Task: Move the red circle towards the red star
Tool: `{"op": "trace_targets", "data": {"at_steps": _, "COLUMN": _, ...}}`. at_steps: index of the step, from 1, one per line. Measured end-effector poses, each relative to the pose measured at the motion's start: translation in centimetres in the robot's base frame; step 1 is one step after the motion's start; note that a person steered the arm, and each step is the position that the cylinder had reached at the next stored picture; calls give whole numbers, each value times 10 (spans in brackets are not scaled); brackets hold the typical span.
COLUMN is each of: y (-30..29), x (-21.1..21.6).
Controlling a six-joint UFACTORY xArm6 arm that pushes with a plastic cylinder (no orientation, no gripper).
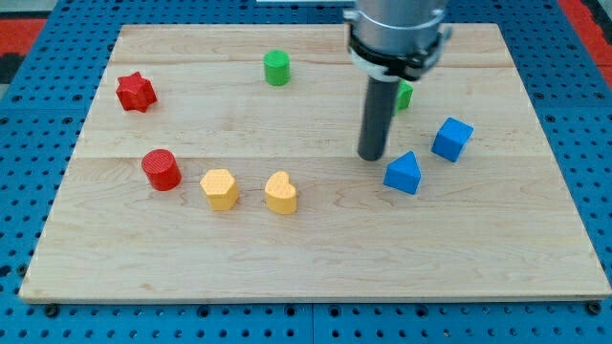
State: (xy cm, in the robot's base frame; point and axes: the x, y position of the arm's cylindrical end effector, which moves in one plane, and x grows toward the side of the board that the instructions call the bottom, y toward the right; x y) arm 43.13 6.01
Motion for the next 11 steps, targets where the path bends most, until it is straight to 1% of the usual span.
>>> {"op": "trace_targets", "data": {"at_steps": 1, "y": -72, "x": 9}}
{"op": "trace_targets", "data": {"at_steps": 2, "y": -169, "x": 10}}
{"op": "trace_targets", "data": {"at_steps": 3, "y": -204, "x": 15}}
{"op": "trace_targets", "data": {"at_steps": 5, "y": -205, "x": 37}}
{"op": "trace_targets", "data": {"at_steps": 6, "y": -205, "x": 59}}
{"op": "trace_targets", "data": {"at_steps": 7, "y": -210, "x": 62}}
{"op": "trace_targets", "data": {"at_steps": 9, "y": -227, "x": 86}}
{"op": "trace_targets", "data": {"at_steps": 10, "y": -250, "x": 66}}
{"op": "trace_targets", "data": {"at_steps": 11, "y": -251, "x": 21}}
